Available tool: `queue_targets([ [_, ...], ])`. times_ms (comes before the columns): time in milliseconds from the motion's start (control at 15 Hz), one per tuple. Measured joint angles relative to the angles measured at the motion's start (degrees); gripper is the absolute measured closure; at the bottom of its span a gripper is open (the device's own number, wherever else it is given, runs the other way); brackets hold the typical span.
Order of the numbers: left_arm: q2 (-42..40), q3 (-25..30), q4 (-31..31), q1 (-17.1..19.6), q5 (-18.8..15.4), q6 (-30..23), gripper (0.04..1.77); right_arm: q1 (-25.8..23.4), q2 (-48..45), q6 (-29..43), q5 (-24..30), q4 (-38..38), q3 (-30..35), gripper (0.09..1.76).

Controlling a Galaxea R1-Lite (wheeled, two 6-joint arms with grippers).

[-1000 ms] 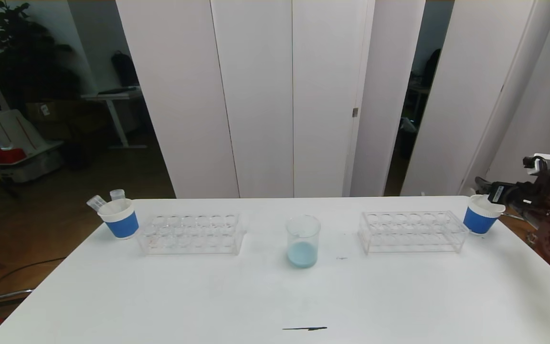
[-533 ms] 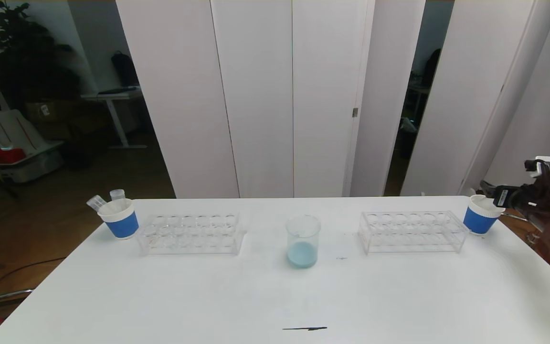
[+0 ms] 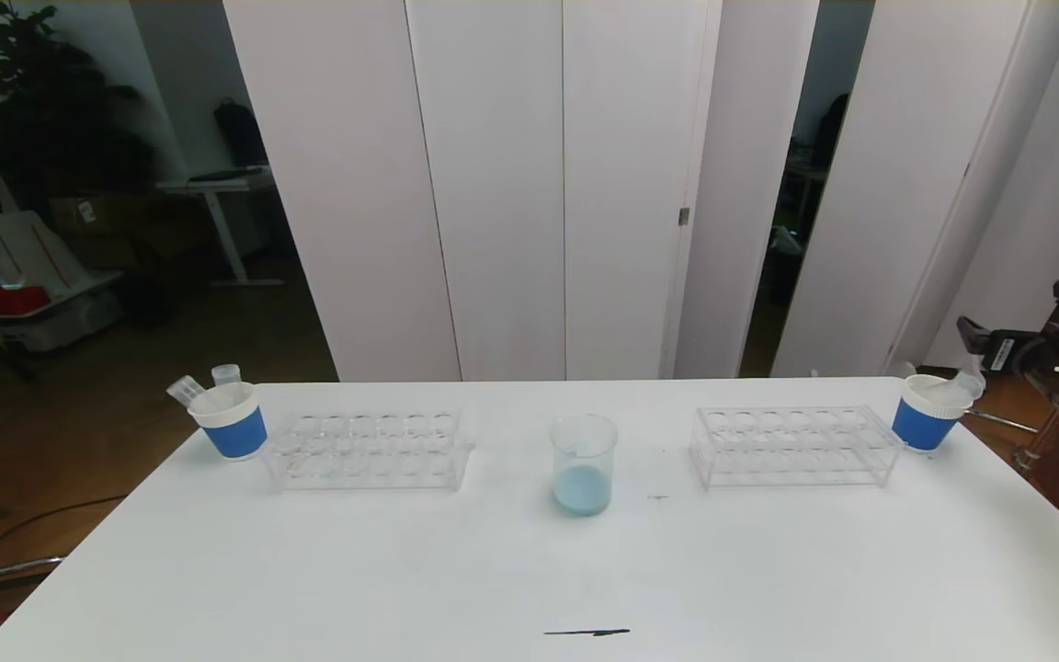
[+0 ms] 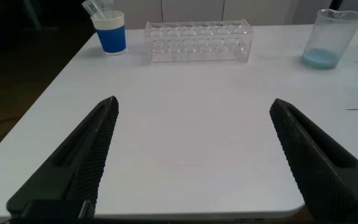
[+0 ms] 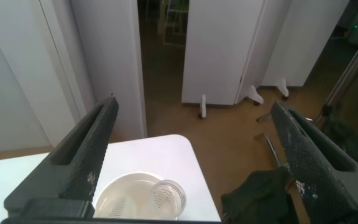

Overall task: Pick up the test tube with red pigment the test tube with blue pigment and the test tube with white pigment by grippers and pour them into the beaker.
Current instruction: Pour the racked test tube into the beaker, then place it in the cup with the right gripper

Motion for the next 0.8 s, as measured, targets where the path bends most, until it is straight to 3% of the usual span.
queue_targets([
  [400, 0.00, 0.00, 0.00, 0.02, 0.00, -0.02, 0.07, 0.00, -12.82, -0.41, 0.59, 11.24, -0.27, 0.10],
  [800, 0.00, 0.00, 0.00, 0.00, 0.00, 0.00, 0.07, 0.74, -33.16, -1.51, 7.62, 27.39, -0.33, 0.10],
])
